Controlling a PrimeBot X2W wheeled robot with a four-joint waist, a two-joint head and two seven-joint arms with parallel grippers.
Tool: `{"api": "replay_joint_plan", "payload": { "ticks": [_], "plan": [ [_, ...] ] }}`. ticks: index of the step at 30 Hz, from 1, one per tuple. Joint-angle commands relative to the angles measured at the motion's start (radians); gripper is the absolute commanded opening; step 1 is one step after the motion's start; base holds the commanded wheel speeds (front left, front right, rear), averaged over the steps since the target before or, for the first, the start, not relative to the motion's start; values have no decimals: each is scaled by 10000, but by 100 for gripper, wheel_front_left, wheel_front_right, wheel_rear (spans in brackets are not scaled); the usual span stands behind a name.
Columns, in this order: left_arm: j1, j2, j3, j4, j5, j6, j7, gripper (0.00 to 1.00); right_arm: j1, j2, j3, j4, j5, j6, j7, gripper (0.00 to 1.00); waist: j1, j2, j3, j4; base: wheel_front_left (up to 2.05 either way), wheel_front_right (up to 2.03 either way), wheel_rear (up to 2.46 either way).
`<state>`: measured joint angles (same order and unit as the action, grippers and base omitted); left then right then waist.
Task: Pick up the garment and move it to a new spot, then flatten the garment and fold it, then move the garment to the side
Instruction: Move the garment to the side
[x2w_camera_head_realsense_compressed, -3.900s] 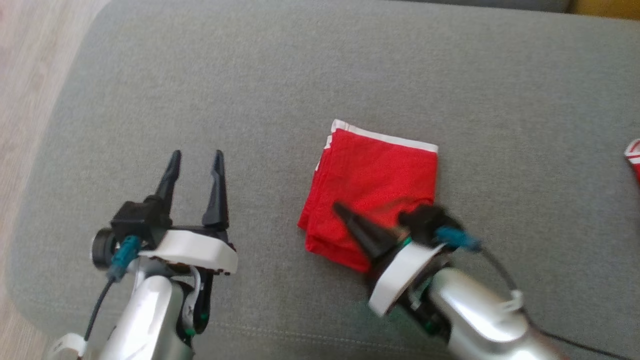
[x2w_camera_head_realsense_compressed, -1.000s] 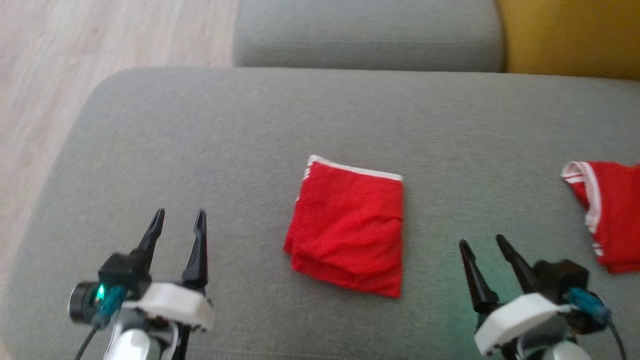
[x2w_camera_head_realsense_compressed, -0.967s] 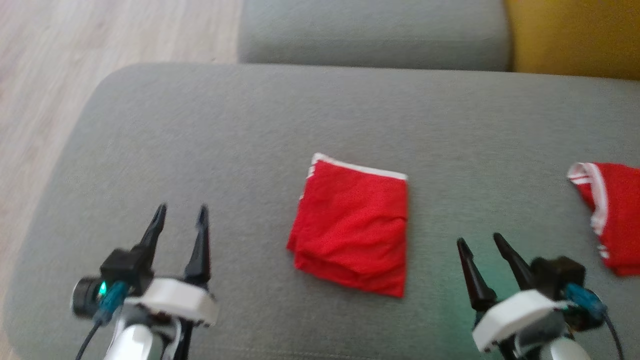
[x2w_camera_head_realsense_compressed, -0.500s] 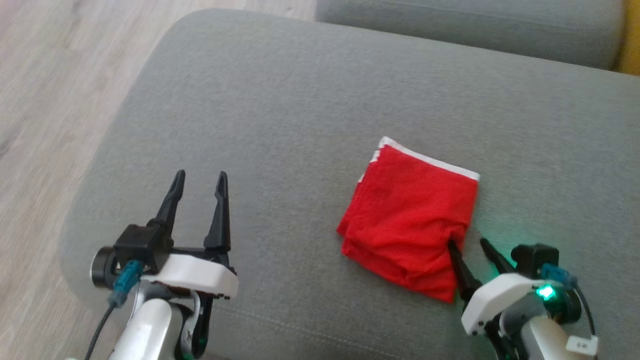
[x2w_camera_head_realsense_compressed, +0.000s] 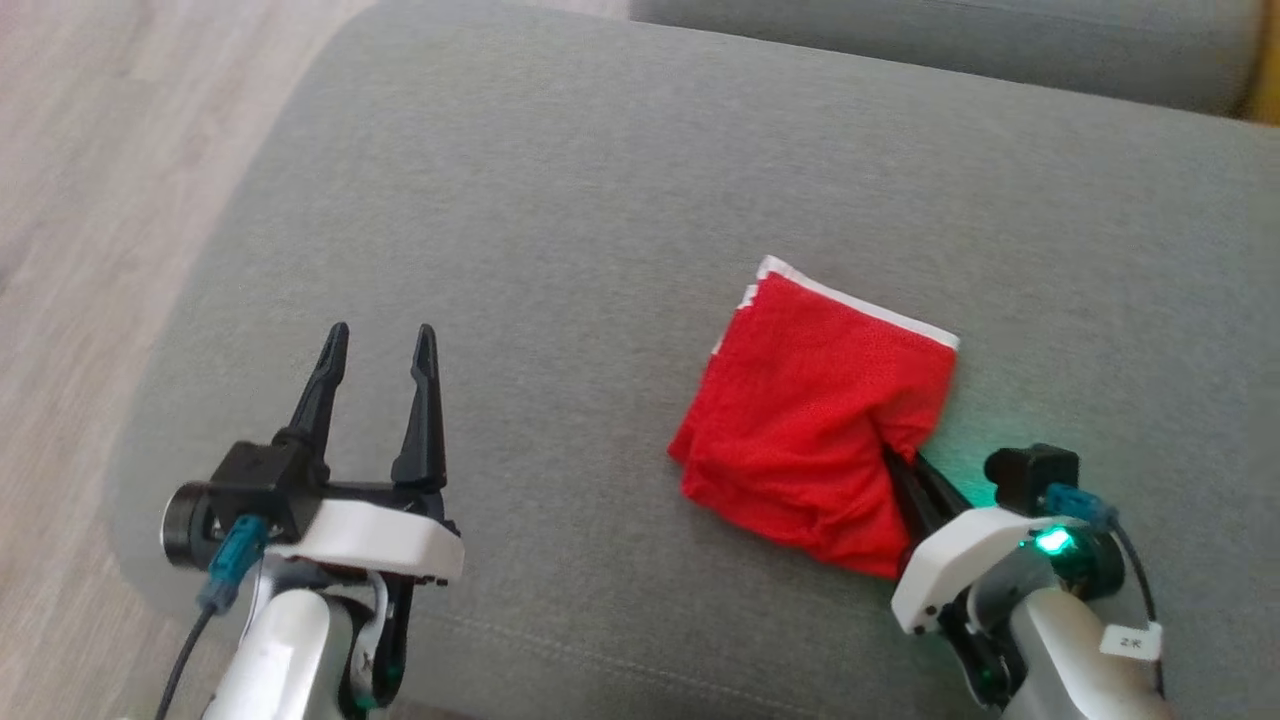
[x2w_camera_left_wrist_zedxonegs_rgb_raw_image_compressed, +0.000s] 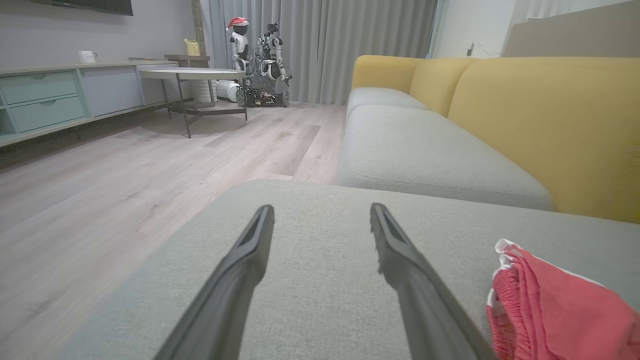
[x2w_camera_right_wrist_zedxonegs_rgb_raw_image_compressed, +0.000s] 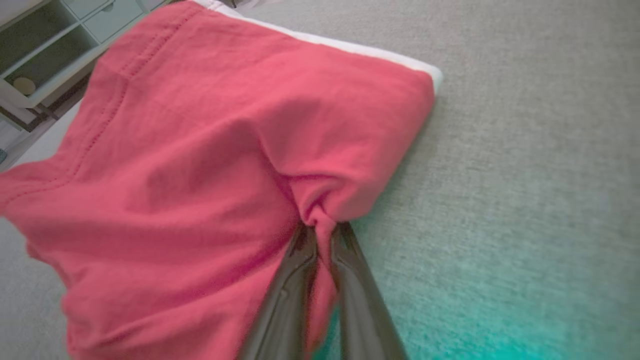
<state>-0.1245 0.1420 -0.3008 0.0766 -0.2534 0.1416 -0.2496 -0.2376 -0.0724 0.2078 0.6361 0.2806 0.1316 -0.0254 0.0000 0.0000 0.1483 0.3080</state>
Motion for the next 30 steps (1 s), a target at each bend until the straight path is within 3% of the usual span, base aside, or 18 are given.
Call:
{"api": "replay_joint_plan", "payload": {
  "ticks": [1, 11, 12, 13, 15, 22, 30],
  "plan": [
    [-255, 60, 460, -366, 124, -8, -120, 100, 37, -35, 280, -51, 37, -9, 73, 0, 0, 0, 34, -510, 0, 0, 0],
    [-366, 180, 530, -432, 265, -90, -121, 100, -146, -658, 1430, -1009, 30, -9, 667, 0, 0, 0, 80, -3215, 0, 0, 0],
    [-366, 180, 530, -432, 265, -90, -121, 100, -146, -658, 1430, -1009, 30, -9, 667, 0, 0, 0, 80, -3215, 0, 0, 0],
    [-445, 183, 477, -433, 281, -122, -121, 100, -290, -934, 1691, -1232, 94, -9, 813, 0, 0, 0, 186, -3776, 0, 0, 0],
    [-519, 164, 430, -425, 286, -153, -121, 100, -372, -1104, 1790, -1319, 101, -9, 889, 0, 0, 0, 234, -4018, 0, 0, 0],
    [-1138, 78, 187, -369, 371, -292, -121, 100, -1322, -2554, 2725, -1910, 324, -9, 1271, 0, 0, 0, 843, -5403, 0, 0, 0],
    [-1949, 97, -169, -317, 610, -481, -10, 100, -3027, -4518, 3334, -2320, 881, -9, 1247, 0, 0, 0, 1805, -6012, 0, 0, 0]
  ]
}}
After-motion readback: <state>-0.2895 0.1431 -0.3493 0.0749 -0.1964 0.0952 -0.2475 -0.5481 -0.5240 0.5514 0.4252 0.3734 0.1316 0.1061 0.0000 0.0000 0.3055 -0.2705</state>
